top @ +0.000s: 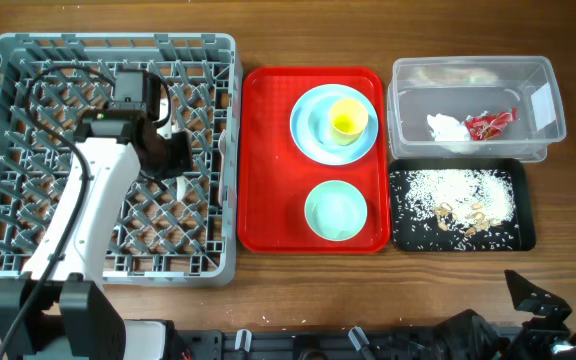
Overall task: Sort waste into correct bins and load items into the dishwasher rack
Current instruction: 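Insert the spoon into the dish rack with the left gripper, then grasp the green bowl rim with the left gripper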
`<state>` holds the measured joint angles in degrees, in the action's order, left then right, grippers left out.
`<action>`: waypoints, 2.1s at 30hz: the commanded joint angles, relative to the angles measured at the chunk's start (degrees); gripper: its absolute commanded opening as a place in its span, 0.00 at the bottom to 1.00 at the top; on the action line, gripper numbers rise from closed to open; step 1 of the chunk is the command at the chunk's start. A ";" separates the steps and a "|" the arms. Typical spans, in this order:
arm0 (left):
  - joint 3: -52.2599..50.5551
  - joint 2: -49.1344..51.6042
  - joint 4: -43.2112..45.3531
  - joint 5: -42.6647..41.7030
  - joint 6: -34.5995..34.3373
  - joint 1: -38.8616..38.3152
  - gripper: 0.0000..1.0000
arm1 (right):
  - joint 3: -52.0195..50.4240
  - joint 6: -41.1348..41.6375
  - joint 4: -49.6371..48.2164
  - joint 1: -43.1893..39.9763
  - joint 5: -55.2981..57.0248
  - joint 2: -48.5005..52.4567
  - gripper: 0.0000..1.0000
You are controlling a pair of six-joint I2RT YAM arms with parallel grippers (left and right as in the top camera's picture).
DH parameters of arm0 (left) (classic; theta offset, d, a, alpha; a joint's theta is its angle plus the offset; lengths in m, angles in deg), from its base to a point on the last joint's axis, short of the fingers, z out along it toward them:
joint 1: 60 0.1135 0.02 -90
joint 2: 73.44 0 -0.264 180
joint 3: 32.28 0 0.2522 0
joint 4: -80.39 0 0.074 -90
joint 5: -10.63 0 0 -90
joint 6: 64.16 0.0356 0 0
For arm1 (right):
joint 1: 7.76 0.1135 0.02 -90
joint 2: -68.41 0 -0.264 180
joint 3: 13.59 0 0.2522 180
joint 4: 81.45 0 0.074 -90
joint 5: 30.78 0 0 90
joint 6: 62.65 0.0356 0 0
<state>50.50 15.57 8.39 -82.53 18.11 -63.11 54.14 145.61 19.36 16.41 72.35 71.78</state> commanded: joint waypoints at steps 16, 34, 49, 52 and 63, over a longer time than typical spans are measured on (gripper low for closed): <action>-5.18 -0.17 3.34 -1.33 1.03 -1.27 0.33 | -0.04 0.42 0.04 -0.09 -0.04 0.42 1.00; -1.33 3.98 26.60 4.85 -16.98 -49.40 0.29 | -0.04 0.44 0.04 -0.09 -0.04 0.42 1.00; -0.79 17.27 17.94 34.73 -17.16 -41.03 0.27 | -0.04 0.44 0.04 -0.09 -0.04 0.42 1.00; 0.46 13.53 17.86 34.36 -14.99 -39.04 0.24 | -0.04 0.44 0.04 -0.09 -0.04 0.42 1.00; -3.06 5.20 14.21 0.66 -10.10 -41.42 0.31 | -0.04 0.44 0.04 -0.09 -0.04 0.42 1.00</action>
<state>49.69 18.69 21.40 -77.52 6.51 -103.63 54.14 145.61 19.36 16.41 72.35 71.78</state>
